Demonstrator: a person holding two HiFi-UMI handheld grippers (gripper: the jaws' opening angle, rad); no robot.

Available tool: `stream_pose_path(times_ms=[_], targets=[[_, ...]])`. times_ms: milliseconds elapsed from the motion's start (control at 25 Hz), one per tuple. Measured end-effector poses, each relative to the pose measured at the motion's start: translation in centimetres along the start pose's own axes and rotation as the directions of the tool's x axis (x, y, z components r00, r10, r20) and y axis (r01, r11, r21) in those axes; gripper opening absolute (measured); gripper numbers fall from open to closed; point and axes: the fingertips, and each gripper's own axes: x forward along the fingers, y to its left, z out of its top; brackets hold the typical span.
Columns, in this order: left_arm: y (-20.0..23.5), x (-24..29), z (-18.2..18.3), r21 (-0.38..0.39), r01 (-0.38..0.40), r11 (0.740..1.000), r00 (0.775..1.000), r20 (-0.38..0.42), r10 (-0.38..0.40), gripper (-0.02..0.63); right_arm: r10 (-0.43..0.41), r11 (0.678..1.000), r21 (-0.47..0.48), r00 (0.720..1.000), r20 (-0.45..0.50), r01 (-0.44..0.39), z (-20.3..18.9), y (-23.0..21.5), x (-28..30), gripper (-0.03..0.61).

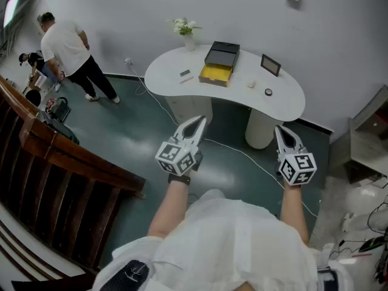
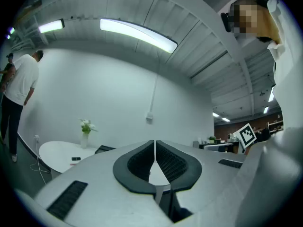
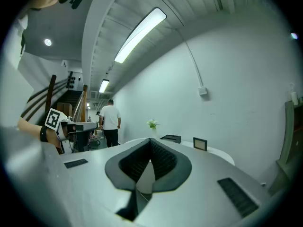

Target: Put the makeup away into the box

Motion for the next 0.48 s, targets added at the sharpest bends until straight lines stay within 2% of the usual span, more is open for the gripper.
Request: stream_pose_path(times_ms=[480], targets=[[-0.3, 3.2, 0.1, 0.020, -0.001, 1.000, 1.000, -0.018, 0.001, 0.025, 0.010, 1.000, 0.009, 1.000, 0.012, -0.010, 0.2, -2.5, 0.9, 0.009]])
